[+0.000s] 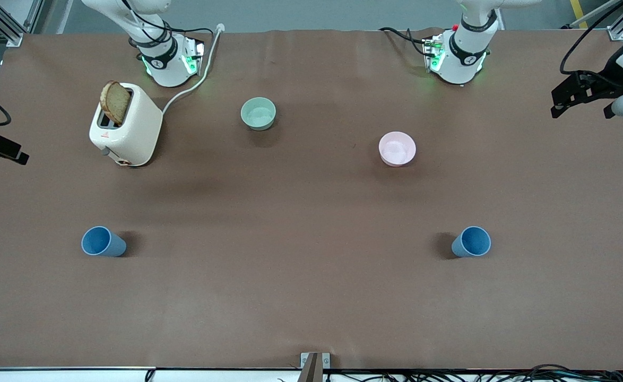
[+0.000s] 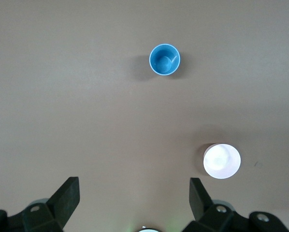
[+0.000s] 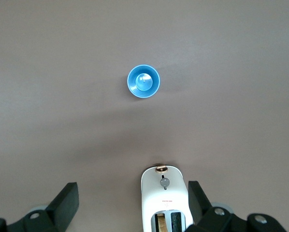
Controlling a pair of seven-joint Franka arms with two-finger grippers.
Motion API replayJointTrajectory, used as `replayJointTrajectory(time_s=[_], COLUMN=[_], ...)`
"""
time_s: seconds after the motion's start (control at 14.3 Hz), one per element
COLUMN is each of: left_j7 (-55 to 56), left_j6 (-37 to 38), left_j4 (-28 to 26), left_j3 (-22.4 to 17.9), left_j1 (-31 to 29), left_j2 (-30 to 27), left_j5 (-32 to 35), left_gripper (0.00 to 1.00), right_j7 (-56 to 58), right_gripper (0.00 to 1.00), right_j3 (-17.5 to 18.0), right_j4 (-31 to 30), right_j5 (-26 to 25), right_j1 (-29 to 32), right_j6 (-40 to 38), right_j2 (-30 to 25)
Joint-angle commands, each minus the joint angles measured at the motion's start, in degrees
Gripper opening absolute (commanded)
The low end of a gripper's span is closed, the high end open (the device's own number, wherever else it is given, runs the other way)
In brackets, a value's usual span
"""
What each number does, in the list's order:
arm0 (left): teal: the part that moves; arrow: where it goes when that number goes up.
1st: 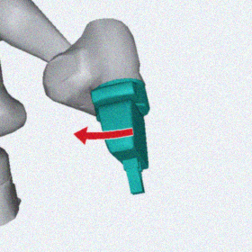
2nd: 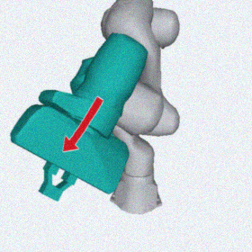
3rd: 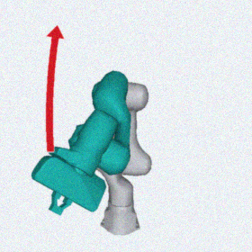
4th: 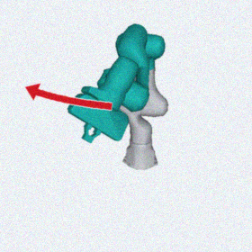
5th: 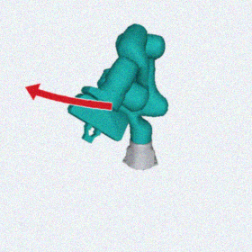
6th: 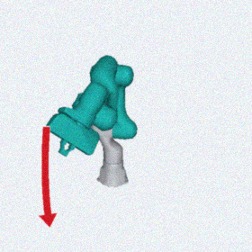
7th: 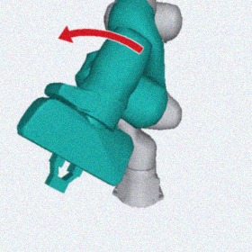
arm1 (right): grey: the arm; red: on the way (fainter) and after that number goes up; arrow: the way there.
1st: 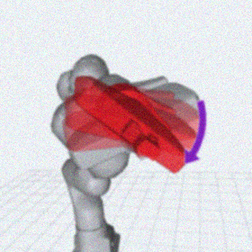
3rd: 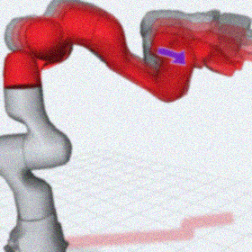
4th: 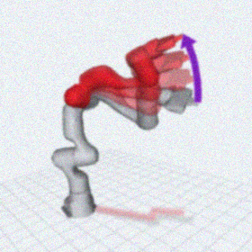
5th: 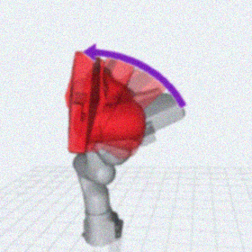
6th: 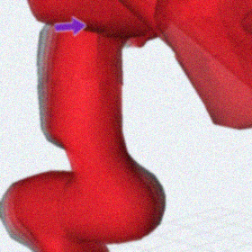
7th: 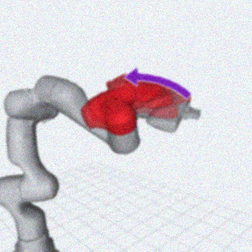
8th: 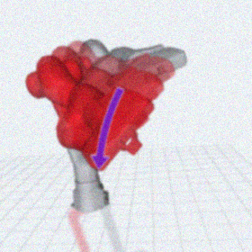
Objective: Stack blue cups with both arms
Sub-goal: 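Reach both grippers down to the blue cups and grasp them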
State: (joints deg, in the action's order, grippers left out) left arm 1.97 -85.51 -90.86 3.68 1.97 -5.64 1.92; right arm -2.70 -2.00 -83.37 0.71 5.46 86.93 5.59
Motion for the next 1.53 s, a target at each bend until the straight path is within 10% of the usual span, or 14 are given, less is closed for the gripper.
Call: replayJointTrajectory(time_s=[0.0,0.49,1.05,1.47], left_j7=[-1.2,0.8,1.5,2.0], left_j6=[0.3,-0.4,-24.9,-32.2], left_j4=[0.6,6.2,3.3,3.1], left_j3=[0.2,0.0,-0.3,-0.3], left_j1=[0.0,-0.4,-0.5,-0.8], left_j2=[0.3,8.6,28.3,38.3], left_j5=[0.0,-2.2,-1.4,0.5], left_gripper=[1.0,1.0,1.0,0.99], right_j7=[0.4,0.2,3.5,8.3], right_gripper=[1.0,1.0,1.0,1.0], right_j3=[0.6,0.5,0.3,0.2], right_j4=[-0.6,-2.1,-6.0,-14.1], right_j5=[-1.2,-1.1,-1.1,-1.2], right_j1=[0.5,0.5,2.3,4.3], right_j6=[-0.1,1.2,4.9,26.5], right_j2=[-0.7,-0.9,-0.9,9.9])
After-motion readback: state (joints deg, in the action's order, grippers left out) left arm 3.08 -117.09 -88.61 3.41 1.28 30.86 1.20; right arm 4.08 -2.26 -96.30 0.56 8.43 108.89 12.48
